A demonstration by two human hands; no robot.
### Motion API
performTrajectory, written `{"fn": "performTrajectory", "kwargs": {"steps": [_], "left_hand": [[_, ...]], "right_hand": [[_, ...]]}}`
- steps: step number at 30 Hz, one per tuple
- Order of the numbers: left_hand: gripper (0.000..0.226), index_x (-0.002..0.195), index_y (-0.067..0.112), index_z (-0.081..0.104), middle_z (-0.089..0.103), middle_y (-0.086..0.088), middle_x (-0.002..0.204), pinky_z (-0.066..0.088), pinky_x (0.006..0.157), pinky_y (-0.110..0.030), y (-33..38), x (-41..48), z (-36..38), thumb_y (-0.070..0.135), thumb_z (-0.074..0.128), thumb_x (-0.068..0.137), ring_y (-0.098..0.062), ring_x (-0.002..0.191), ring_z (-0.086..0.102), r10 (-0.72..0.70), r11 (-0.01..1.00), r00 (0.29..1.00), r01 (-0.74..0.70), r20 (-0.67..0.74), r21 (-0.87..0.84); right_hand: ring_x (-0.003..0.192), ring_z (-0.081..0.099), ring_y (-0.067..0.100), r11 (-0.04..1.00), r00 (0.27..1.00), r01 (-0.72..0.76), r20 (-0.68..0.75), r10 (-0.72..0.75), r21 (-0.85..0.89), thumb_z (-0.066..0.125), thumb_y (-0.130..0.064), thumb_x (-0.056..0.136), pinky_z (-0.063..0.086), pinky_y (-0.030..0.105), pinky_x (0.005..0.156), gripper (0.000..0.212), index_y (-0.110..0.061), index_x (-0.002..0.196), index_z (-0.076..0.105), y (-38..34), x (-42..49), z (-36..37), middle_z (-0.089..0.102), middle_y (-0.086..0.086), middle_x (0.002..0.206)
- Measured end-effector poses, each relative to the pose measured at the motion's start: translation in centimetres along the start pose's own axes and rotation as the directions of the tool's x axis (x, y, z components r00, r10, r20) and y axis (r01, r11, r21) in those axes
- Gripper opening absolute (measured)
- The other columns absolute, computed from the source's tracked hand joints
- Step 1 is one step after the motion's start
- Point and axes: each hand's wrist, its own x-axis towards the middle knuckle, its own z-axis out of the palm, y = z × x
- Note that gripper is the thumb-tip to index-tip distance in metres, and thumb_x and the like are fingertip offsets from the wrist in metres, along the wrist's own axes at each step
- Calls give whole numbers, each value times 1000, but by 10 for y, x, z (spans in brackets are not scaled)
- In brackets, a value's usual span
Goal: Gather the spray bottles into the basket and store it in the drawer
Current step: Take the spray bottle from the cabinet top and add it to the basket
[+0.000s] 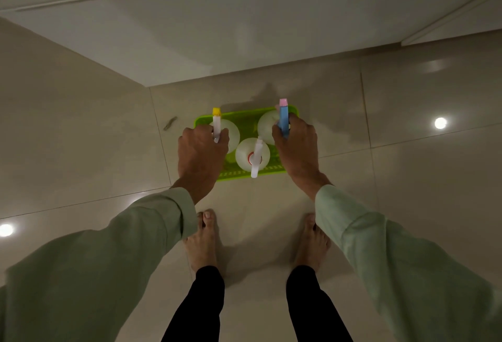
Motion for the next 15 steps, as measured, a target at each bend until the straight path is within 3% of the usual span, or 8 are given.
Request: {"fn": "performTrajectory", "kwargs": {"steps": [2, 4, 6, 8, 11, 12, 15], "left_hand": [[43, 87, 3, 67, 66, -18, 79, 27, 65, -34, 0, -1, 1, 44, 56, 94, -26, 72, 45, -7, 1000, 1000, 7, -5, 16], [47, 100, 3, 69, 68, -17, 86, 29, 67, -33, 0, -1, 0, 48, 55, 93, -28, 77, 50, -13, 1000, 1000, 12, 7, 14], [49, 111, 6, 67, 69, -17, 91, 35, 69, -33, 0, -2, -1, 50, 55, 92, -31, 84, 57, -15, 1000, 1000, 14, 15, 3], [51, 117, 9, 66, 70, -15, 94, 43, 74, -37, 1, -3, -5, 52, 55, 91, -32, 89, 60, -20, 1000, 1000, 20, 19, -17], [50, 114, 11, 66, 72, -14, 92, 49, 77, -39, 2, -10, -13, 54, 55, 91, -32, 86, 63, 6, 998, 1000, -7, -2, -61], [49, 113, 12, 66, 73, -13, 91, 47, 75, -36, 2, -13, -14, 54, 55, 91, -33, 86, 64, 18, 997, 1000, -19, -21, -68], [52, 119, 14, 64, 74, -12, 91, 44, 77, -37, -2, -21, -18, 57, 51, 92, -34, 88, 64, 25, 996, 998, -30, -66, -83]], "right_hand": [[75, 65, 29, 1000, 999, 0, 32, 0, -4, 64, -19, 95, 52, 38, 69, 18, -2, 102, 63, 0, 1, -1, 64, 7, 81], [89, 67, 29, 1000, 995, -21, 100, 20, 3, 69, -25, 92, 56, 44, 82, 34, -6, 119, 60, 0, 1, -4, 70, 10, 101], [106, 64, 26, 999, 990, -44, 135, 41, 20, 72, -31, 89, 54, 41, 91, 55, -12, 136, 51, 1, -4, -7, 65, 8, 121], [114, 58, 21, 999, 999, -32, 44, 30, 39, 70, -35, 89, 51, 33, 87, 61, -16, 142, 46, -1, -16, -11, 58, 4, 131], [102, 56, 18, 999, 972, 33, -232, -31, 8, 58, -39, 95, 48, 30, 71, 46, -14, 133, 52, -10, -46, -12, 58, 4, 118], [99, 57, 19, 999, 966, 41, -256, -40, -3, 55, -43, 96, 49, 32, 70, 45, -13, 129, 53, -14, -56, -10, 60, 4, 114], [97, 65, 25, 996, 992, 31, -118, -40, -84, 58, -53, 93, 49, 33, 71, 48, -16, 123, 55, -20, -77, 6, 69, 3, 108]]}}
